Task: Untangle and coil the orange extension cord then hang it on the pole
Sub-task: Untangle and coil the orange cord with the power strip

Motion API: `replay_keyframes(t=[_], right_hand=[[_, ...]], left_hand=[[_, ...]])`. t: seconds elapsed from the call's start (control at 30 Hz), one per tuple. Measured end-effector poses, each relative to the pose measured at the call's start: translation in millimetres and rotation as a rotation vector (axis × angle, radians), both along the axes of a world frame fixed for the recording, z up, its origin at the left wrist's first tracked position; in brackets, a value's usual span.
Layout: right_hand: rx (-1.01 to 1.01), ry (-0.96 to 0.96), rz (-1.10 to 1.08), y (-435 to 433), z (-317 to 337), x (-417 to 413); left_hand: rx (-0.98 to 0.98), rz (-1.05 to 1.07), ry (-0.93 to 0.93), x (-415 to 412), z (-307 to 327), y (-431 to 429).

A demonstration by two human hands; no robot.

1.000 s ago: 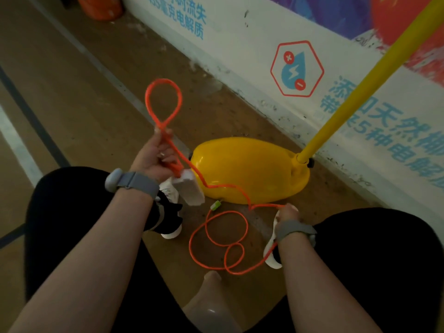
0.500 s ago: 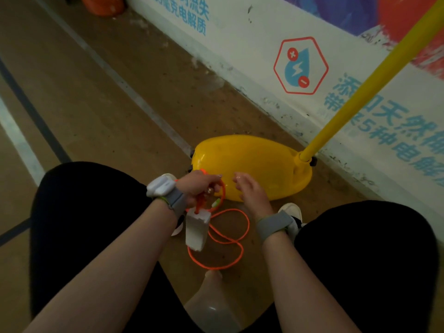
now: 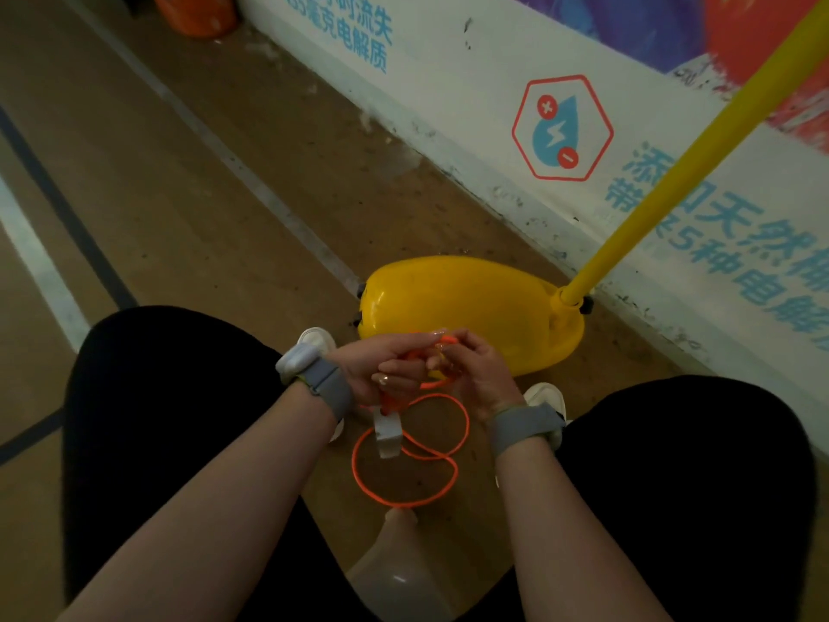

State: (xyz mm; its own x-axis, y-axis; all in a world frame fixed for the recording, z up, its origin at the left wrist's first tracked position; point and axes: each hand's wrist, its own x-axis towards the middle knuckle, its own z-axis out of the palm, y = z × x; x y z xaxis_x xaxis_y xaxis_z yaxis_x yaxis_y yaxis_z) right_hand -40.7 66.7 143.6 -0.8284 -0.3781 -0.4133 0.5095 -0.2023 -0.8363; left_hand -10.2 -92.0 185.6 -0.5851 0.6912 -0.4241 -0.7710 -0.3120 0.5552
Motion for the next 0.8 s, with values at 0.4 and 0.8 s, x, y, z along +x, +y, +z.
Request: replay_keyframes(t=[0.4, 0.8], right_hand=[[-0.310, -0.107, 0.346, -1.3, 16.6, 12.2], [0.148, 0.131, 0.125, 2.9, 10.1, 1.0]], left_hand=[[0.070, 0.006, 0.048, 5.1, 2.6, 2.9], [-0.012, 0.108, -0.039, -0.8, -10.6, 3.1]])
